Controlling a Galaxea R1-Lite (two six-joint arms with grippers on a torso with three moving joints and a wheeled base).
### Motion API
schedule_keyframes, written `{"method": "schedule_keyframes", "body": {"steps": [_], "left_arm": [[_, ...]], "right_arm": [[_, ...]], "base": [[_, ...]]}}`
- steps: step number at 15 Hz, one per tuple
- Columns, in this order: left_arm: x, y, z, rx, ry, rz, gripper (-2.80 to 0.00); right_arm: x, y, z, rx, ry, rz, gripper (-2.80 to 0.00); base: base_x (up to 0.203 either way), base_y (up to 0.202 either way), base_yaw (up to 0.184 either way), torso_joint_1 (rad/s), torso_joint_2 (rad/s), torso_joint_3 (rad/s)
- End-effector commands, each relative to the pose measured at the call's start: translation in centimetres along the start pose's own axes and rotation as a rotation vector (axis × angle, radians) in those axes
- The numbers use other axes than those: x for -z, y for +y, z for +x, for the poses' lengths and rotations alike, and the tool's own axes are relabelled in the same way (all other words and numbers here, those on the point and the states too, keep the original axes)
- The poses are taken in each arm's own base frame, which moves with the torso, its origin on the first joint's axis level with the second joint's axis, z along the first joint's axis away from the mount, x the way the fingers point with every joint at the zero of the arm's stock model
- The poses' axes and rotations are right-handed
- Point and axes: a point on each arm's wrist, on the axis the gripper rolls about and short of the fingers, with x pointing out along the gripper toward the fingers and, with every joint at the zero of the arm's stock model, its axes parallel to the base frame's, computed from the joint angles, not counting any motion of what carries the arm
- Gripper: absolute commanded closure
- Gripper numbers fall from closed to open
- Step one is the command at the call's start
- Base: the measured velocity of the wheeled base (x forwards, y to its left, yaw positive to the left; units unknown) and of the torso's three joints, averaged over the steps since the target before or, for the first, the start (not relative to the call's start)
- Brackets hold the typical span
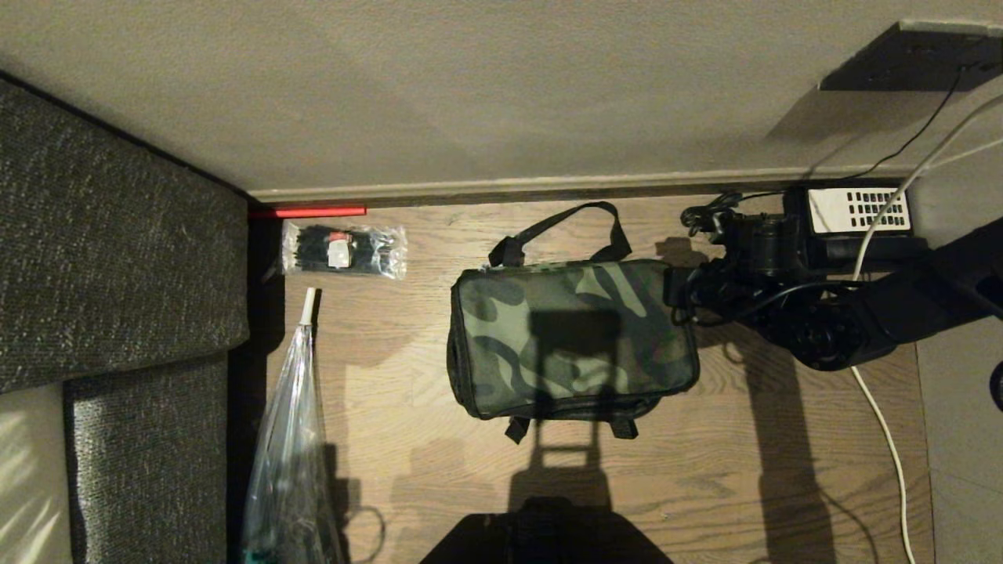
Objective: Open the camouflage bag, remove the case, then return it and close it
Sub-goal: Open the top of the storage box
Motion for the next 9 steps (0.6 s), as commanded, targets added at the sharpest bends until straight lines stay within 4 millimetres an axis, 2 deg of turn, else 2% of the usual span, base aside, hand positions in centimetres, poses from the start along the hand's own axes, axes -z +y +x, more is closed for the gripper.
{"method": "schedule_keyframes", "body": {"steps": [1, 9], "left_arm": [[0.07, 0.0, 0.03, -0.001, 0.004, 0.0, 0.0], [0.08, 0.0, 0.03, -0.001, 0.005, 0.0, 0.0]], "right_arm": [[-0.97, 0.8, -0.59, -0.033, -0.022, 0.03, 0.0], [-1.29, 1.24, -0.24, -0.074, -0.04, 0.066, 0.0]], "base": [[0.0, 0.0, 0.0, 0.0, 0.0, 0.0], [0.0, 0.0, 0.0, 0.0, 0.0, 0.0]]}}
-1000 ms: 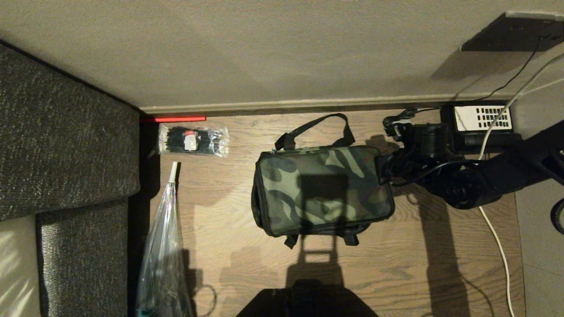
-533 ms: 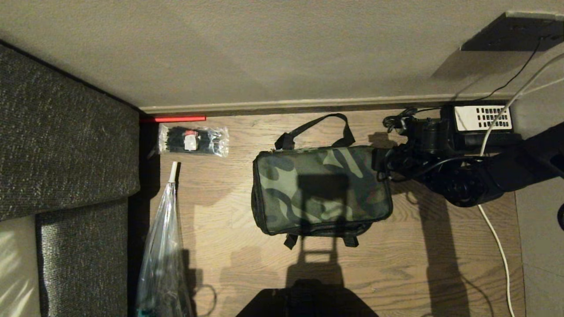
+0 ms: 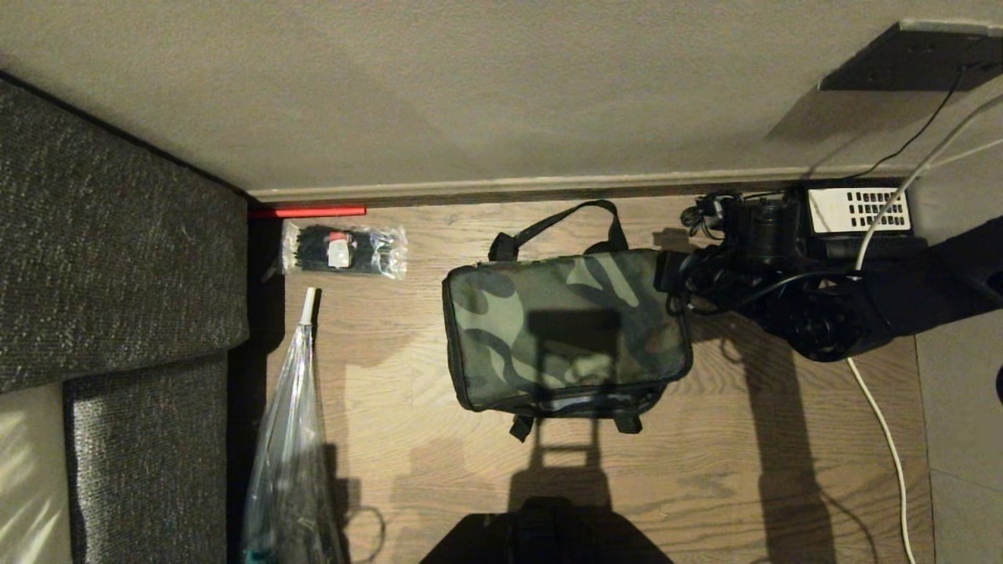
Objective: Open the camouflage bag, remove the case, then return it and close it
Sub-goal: Open the top of the storage box
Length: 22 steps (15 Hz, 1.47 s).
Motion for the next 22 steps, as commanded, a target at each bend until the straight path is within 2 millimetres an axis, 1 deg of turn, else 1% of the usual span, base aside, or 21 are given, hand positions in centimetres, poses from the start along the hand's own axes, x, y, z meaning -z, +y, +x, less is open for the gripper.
{"method": "schedule_keyframes", "body": {"steps": [1, 2, 6, 8, 10, 12, 14, 17, 18, 20, 22], "left_arm": [[0.1, 0.0, 0.0, -0.002, 0.005, 0.0, 0.0], [0.1, 0.0, 0.0, -0.002, 0.004, 0.0, 0.0], [0.1, 0.0, 0.0, -0.003, 0.005, 0.0, 0.0], [0.1, 0.0, 0.0, -0.002, 0.004, 0.0, 0.0], [0.1, 0.0, 0.0, -0.003, 0.003, 0.0, 0.0], [0.1, 0.0, 0.0, -0.002, 0.005, 0.0, 0.0], [0.1, 0.0, 0.0, -0.002, 0.004, 0.0, 0.0], [0.1, 0.0, 0.0, -0.002, 0.005, 0.0, 0.0], [0.1, 0.0, 0.0, -0.002, 0.005, 0.0, 0.0], [0.1, 0.0, 0.0, -0.002, 0.005, 0.0, 0.0], [0.1, 0.0, 0.0, -0.002, 0.005, 0.0, 0.0]], "right_arm": [[0.8, -0.1, 0.3, 0.004, 0.019, -0.014, 0.0], [1.2, -0.2, 0.5, 0.008, 0.032, -0.015, 0.0], [1.6, -0.3, 0.7, 0.019, 0.036, -0.017, 0.0], [1.1, -0.2, 0.8, 0.018, 0.018, -0.007, 0.0], [-0.1, 0.0, 0.9, 0.004, -0.053, 0.009, 0.0], [-0.2, 0.0, 1.0, 0.001, -0.061, 0.015, 0.0], [-0.7, 0.2, 1.1, -0.007, -0.092, 0.024, 0.0], [-0.2, 0.0, 1.1, -0.003, -0.075, 0.046, 0.0], [-0.1, 0.0, 1.1, -0.002, -0.079, 0.051, -2.8], [-0.1, 0.0, 1.1, -0.004, -0.087, 0.042, -2.8], [0.8, -0.2, 0.8, 0.0, -0.054, 0.035, -2.8]], "base": [[0.0, 0.0, 0.0, 0.0, 0.0, 0.0], [0.0, 0.0, 0.0, 0.0, 0.0, 0.0], [0.0, 0.0, 0.0, 0.0, 0.0, 0.0], [0.0, 0.0, 0.0, 0.0, 0.0, 0.0], [0.0, 0.0, 0.0, 0.0, 0.0, 0.0], [0.0, 0.0, 0.0, 0.0, 0.0, 0.0], [0.0, 0.0, 0.0, 0.0, 0.0, 0.0], [0.0, 0.0, 0.0, 0.0, 0.0, 0.0], [0.0, 0.0, 0.0, 0.0, 0.0, 0.0], [0.0, 0.0, 0.0, 0.0, 0.0, 0.0], [0.0, 0.0, 0.0, 0.0, 0.0, 0.0]]}}
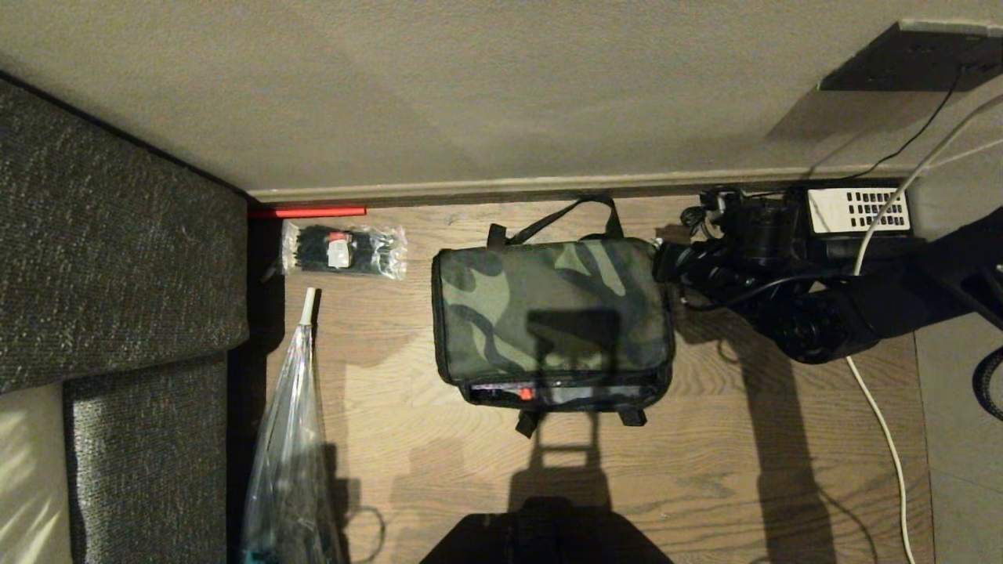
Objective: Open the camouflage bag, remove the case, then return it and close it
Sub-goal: Open the top of the storage box
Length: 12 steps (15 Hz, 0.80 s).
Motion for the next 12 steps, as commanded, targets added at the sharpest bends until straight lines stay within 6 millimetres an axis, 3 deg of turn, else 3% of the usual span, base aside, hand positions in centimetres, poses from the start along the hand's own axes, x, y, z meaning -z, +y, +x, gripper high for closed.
{"method": "schedule_keyframes", "body": {"steps": [1, 5, 9, 12], "left_arm": [[0.1, 0.0, 0.0, 0.0, 0.003, 0.0, 0.0], [0.1, 0.0, 0.0, 0.0, 0.005, 0.0, 0.0], [0.1, 0.0, 0.0, 0.0, 0.003, 0.0, 0.0], [0.1, 0.0, 0.0, 0.0, 0.002, 0.0, 0.0]], "right_arm": [[1.2, -0.4, -0.5, 0.008, 0.043, -0.007, -2.8], [3.5, -1.9, -3.7, 0.025, 0.164, -0.051, -2.8], [0.6, -4.1, -8.3, -0.151, 0.165, -0.009, -2.8], [-1.2, -4.3, -12.5, -0.35, 0.206, 0.111, -2.8]], "base": [[0.0, 0.0, 0.0, 0.0, 0.0, 0.0], [0.0, 0.0, 0.0, 0.0, 0.0, 0.0], [0.0, 0.0, 0.0, 0.0, 0.0, 0.0], [0.0, 0.0, 0.0, 0.0, 0.0, 0.0]]}}
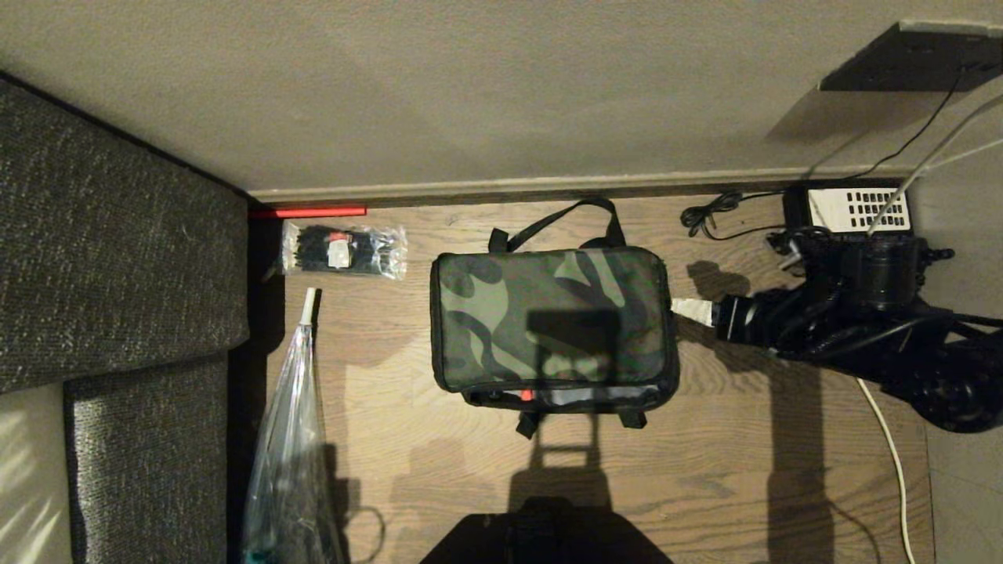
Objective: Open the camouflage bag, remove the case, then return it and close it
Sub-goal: Open the top of the storage box
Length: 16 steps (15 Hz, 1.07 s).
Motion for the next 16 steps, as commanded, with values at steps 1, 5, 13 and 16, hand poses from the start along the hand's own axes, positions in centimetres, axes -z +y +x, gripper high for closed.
{"method": "schedule_keyframes", "body": {"steps": [1, 5, 13, 16], "left_arm": [[0.1, 0.0, 0.0, -0.001, 0.001, 0.0, 0.0], [0.1, 0.0, -0.1, -0.001, -0.007, 0.0, 0.0], [0.1, 0.0, -0.1, -0.001, -0.007, 0.0, 0.0], [0.1, 0.0, -0.1, -0.001, -0.007, 0.0, 0.0]], "right_arm": [[-0.9, 1.6, -4.4, -0.146, 0.021, 0.07, -2.8], [1.3, 3.1, -4.7, -0.175, 0.241, 0.145, -2.8], [1.5, 2.9, -1.0, -0.172, 0.29, 0.149, -2.8], [2.1, 3.0, 0.3, -0.165, 0.355, 0.161, -2.8]], "base": [[0.0, 0.0, 0.0, 0.0, 0.0, 0.0], [0.0, 0.0, 0.0, 0.0, 0.0, 0.0], [0.0, 0.0, 0.0, 0.0, 0.0, 0.0], [0.0, 0.0, 0.0, 0.0, 0.0, 0.0]]}}
